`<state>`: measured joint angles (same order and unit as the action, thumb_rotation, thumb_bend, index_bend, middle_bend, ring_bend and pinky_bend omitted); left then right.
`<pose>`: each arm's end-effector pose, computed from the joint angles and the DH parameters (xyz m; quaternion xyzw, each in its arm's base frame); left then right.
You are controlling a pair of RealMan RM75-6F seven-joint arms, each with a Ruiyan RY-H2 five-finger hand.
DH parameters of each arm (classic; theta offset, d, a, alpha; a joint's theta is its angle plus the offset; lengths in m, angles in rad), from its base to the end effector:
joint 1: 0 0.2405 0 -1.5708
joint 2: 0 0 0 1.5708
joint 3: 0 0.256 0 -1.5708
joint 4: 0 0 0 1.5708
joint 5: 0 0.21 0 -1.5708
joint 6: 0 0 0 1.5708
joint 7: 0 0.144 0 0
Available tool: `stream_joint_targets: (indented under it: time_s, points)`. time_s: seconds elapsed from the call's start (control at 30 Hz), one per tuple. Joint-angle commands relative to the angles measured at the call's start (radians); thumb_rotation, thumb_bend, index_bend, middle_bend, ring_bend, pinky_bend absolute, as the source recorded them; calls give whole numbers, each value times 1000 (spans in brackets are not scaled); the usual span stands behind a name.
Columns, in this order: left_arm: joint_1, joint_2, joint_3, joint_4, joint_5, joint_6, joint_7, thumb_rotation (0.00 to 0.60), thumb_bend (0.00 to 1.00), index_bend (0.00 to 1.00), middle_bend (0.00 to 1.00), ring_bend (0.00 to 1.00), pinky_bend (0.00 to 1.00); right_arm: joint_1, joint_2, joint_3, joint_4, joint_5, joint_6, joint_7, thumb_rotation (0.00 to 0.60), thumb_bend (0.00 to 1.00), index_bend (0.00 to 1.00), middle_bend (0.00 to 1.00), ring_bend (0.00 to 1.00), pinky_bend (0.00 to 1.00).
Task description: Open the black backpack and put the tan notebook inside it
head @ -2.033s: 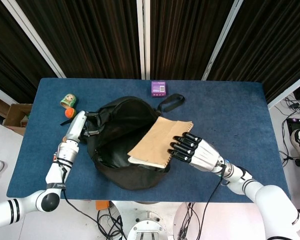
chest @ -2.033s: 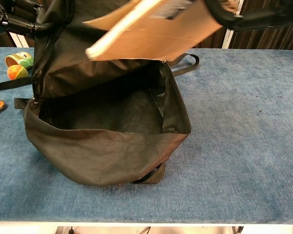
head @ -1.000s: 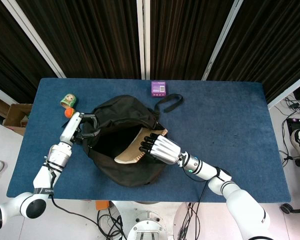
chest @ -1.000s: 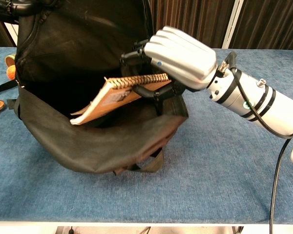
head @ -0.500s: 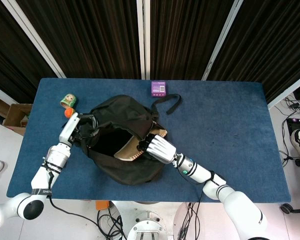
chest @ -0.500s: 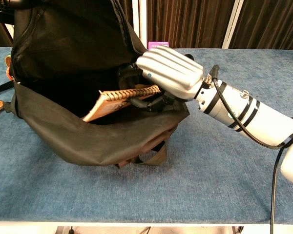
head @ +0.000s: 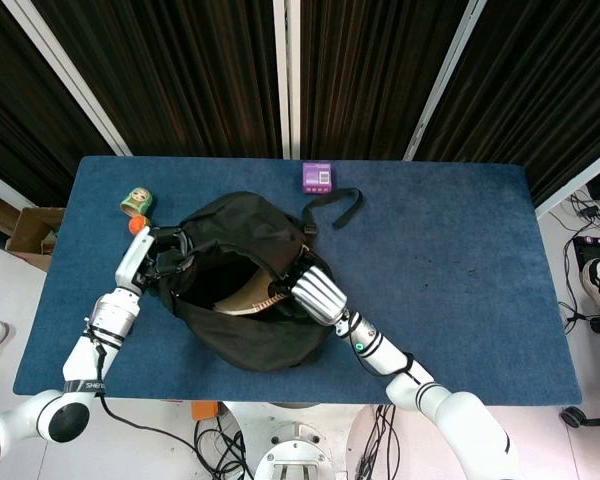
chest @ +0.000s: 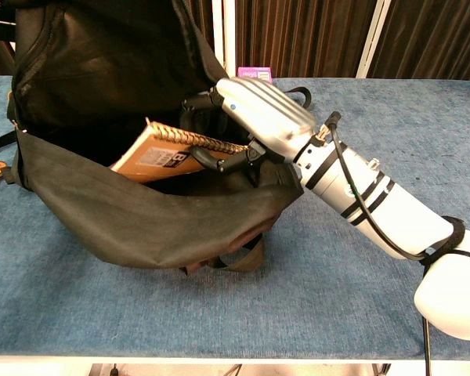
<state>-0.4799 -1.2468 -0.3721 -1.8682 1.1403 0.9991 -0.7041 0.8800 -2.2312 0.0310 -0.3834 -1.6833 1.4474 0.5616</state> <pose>-0.1539 0.3146 0.0923 -0.3644 -0.6937 -0.5975 0.1703 -0.0829 -0.3279 -0.1179 0.7080 -0.2604 0.6226 0.2081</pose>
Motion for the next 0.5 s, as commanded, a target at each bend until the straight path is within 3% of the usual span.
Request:
stream_joint_targets:
  time_s: [0.03,0.27,0.5]
  points:
    - [2,-1,1,-4,-6,5,6,600,474,689,515,500,551,8,24,-8,-37,7,-68,-42,600,98,484,416,208,325]
    - [7,16,8,-15,-1,-1,8,600,474,689,453,456,558,22,106,-21,-130,17,-200,-175,600,31,448,345,147,271]
    - [8,35,12,-25,14,-23,-25,600,474,689,456,456,559,37,121,49,-188,82,-264,-310,600,0,416,316,120,265]
